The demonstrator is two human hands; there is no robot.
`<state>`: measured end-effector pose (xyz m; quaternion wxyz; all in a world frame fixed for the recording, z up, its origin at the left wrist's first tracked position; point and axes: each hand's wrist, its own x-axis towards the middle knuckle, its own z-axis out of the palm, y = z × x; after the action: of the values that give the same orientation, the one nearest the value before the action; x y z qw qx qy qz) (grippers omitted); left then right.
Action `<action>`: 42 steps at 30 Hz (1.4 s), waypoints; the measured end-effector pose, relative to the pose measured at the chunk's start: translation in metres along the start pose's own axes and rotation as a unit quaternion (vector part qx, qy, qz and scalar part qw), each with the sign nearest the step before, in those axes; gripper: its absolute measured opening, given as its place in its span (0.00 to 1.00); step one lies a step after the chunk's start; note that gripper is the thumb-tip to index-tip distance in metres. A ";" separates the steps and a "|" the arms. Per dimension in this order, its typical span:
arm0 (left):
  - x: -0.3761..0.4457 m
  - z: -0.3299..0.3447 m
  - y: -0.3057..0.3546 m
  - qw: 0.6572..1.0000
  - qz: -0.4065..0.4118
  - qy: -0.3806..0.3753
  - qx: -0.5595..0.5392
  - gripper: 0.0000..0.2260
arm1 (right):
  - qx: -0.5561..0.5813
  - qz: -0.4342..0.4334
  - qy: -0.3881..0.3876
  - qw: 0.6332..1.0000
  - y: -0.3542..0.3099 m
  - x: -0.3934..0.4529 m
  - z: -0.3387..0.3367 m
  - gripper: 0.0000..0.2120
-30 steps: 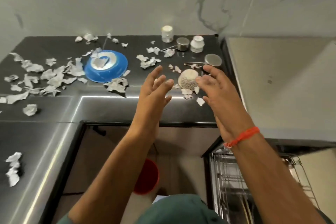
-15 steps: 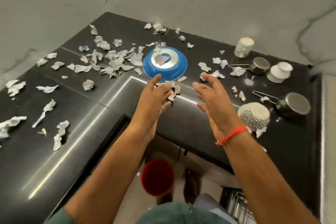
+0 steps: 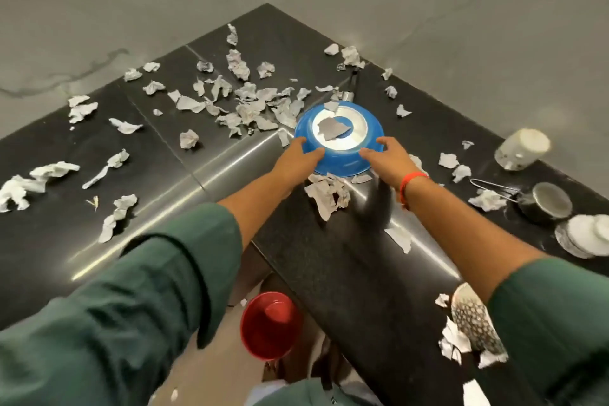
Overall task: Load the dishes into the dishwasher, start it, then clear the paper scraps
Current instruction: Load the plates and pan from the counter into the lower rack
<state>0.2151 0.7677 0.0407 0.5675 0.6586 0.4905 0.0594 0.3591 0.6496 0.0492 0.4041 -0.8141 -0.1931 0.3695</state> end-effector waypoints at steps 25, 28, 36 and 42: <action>0.049 -0.005 0.087 0.966 0.031 0.073 -0.245 0.08 | 0.147 0.031 0.043 0.988 -0.007 0.060 -0.045 0.16; 0.035 -0.009 0.098 0.979 0.118 0.090 -0.139 0.09 | 0.173 0.009 0.078 0.982 -0.008 0.055 -0.059 0.07; -0.017 -0.028 0.114 0.958 0.236 0.132 -0.096 0.10 | 0.204 -0.049 0.094 0.973 -0.034 0.031 -0.066 0.19; -0.054 -0.047 0.115 0.963 0.151 0.089 -0.203 0.07 | 0.373 0.014 0.005 0.928 -0.046 -0.027 -0.051 0.27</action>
<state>0.2238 0.7757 0.1755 0.6279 0.5882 0.4113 0.3010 0.3796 0.6343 0.1183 0.6744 -0.6093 -0.0276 0.4161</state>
